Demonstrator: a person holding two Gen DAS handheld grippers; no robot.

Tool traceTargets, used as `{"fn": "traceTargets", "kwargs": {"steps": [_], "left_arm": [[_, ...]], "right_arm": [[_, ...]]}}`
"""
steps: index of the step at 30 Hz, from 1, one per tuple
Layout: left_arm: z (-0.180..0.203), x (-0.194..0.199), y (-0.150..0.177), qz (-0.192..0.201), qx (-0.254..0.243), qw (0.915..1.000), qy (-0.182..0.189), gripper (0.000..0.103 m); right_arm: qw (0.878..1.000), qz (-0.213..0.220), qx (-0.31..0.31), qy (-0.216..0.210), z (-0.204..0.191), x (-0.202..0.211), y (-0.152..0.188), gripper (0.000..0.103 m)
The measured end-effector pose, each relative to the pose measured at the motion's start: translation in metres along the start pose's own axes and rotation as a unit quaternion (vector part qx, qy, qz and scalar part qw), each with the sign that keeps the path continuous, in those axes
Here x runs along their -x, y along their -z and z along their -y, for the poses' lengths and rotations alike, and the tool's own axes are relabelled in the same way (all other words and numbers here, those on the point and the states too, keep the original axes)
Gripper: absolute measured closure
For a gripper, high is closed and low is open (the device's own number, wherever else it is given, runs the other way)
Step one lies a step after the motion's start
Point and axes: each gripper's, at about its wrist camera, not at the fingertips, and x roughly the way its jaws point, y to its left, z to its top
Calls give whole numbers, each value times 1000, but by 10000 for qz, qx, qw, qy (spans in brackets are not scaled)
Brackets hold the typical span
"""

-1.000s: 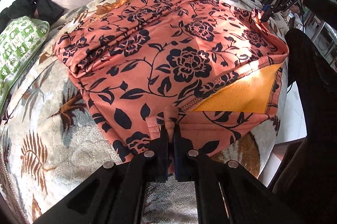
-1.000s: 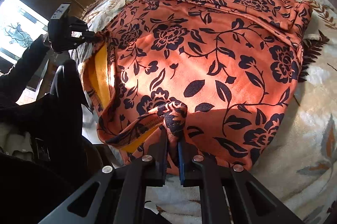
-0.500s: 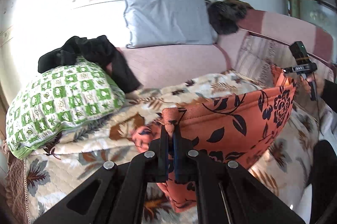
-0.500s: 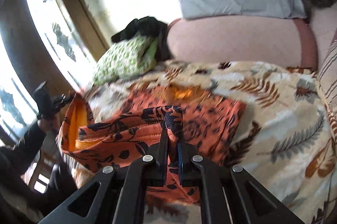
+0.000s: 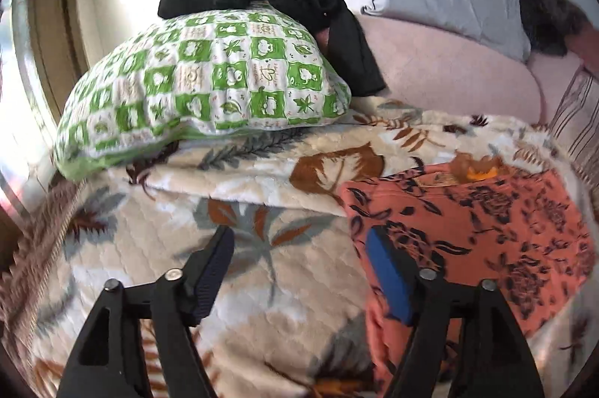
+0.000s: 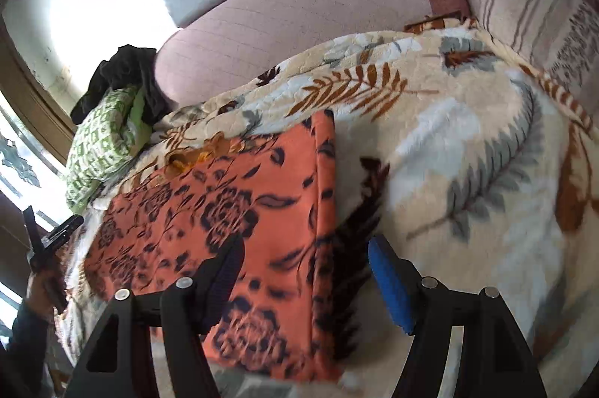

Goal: Fold small clothes
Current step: 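Lift the hem with both grippers and fold it toward the collar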

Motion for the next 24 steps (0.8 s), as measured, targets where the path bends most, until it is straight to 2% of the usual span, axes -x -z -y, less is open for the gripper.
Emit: {"fn": "traceTargets", "kwargs": {"steps": [1,3,5,7,9,12,14,16,17,18,19,20,21,22,24], "left_arm": [[-3,16,13,3,300,9990,319,23],[2,35,43,-73,881,9939,663,21],[16,36,68,-196,1353,9870,842,20],[34,22,84,-381,1641,9811,948,20],[48,5,91,-562,1844,9772,894,20],[58,-22,95,-1010,2204,9686,561,17],[56,-32,91,-1058,2367,9651,364,15],[50,-36,85,-1038,2667,9572,434,18],[49,-36,80,-950,2618,9592,477,49],[51,-42,74,-1056,2386,9644,427,74],[52,-49,70,-1244,2288,9647,398,86],[52,-54,67,-1317,2270,9641,406,88],[52,-56,64,-1366,2173,9657,398,89],[53,-56,60,-1379,2089,9673,402,93],[52,-48,51,-1273,1959,9713,447,95]], "right_arm": [[9994,55,-272,-229,1,13,17,29],[9918,-20,-1021,-766,6,26,56,18],[9799,-262,-1612,-1144,7,18,88,18],[9705,-363,-2022,-1260,6,1,102,18],[9582,-193,-2515,-1352,7,-14,103,18],[9389,9,-3167,-1352,12,-35,97,18],[9318,129,-3404,-1255,13,-44,92,18],[9250,240,-3600,-1192,15,-50,84,18],[9241,274,-3619,-1199,13,-51,80,19],[9284,280,-3515,-1173,11,-53,74,27],[9366,229,-3354,-988,9,-57,68,37],[9417,107,-3264,-814,9,-63,64,73],[9422,-50,-3262,-761,11,-72,61,84],[9430,-145,-3242,-741,11,-77,59,85],[9532,-169,-2951,-640,3,-76,50,89]]}}
